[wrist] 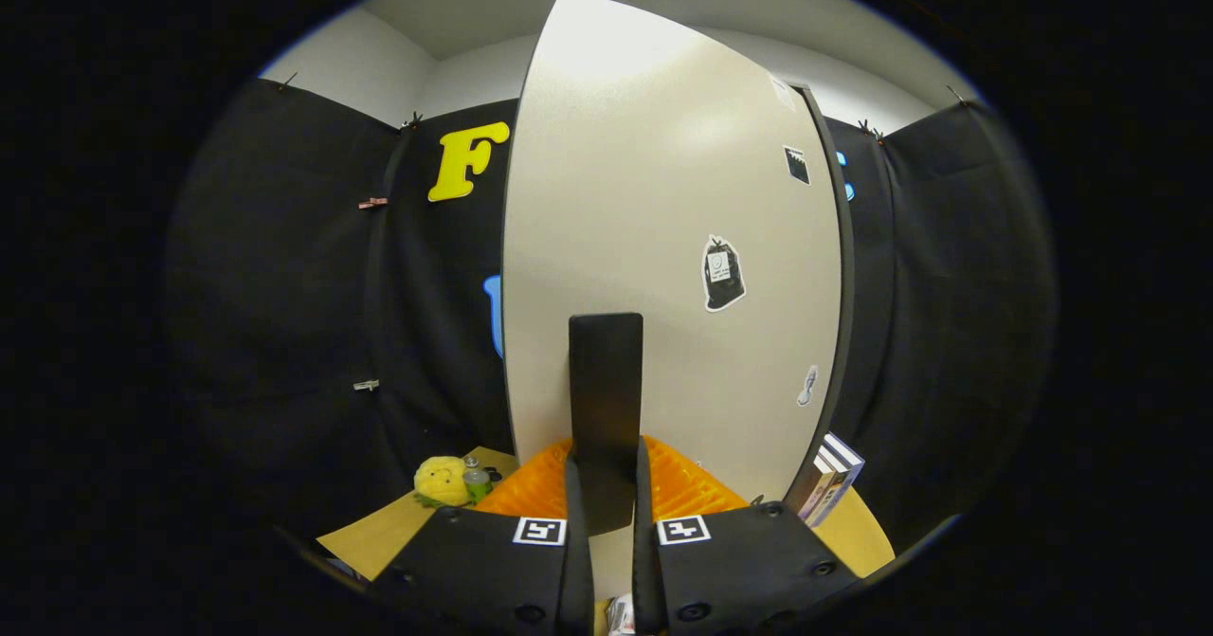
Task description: Open the shoe cabinet door, grab the shoes and put them into the shoe cabinet, then close the shoe cabinet door.
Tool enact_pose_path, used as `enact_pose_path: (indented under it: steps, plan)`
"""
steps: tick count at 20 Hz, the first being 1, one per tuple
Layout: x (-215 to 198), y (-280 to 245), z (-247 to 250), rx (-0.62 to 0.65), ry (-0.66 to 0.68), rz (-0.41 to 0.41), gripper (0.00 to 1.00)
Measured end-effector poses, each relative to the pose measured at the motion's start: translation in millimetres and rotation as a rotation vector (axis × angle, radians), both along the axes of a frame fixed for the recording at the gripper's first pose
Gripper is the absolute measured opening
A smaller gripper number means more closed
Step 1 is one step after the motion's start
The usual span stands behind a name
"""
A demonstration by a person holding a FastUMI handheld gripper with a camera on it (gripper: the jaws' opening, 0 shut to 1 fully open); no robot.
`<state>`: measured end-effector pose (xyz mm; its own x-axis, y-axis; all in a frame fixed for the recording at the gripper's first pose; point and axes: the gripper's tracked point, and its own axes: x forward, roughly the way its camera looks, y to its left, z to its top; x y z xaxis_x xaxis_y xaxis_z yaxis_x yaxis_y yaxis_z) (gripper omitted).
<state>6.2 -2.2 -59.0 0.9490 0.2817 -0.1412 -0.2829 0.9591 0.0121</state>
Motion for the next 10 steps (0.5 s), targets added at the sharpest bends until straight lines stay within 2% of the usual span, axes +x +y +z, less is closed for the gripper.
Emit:
enact_pose_path:
  steps: [10]
  plan:
    - [-23.9,-54.3,5.1,0.041,0.019,-0.024,0.23]
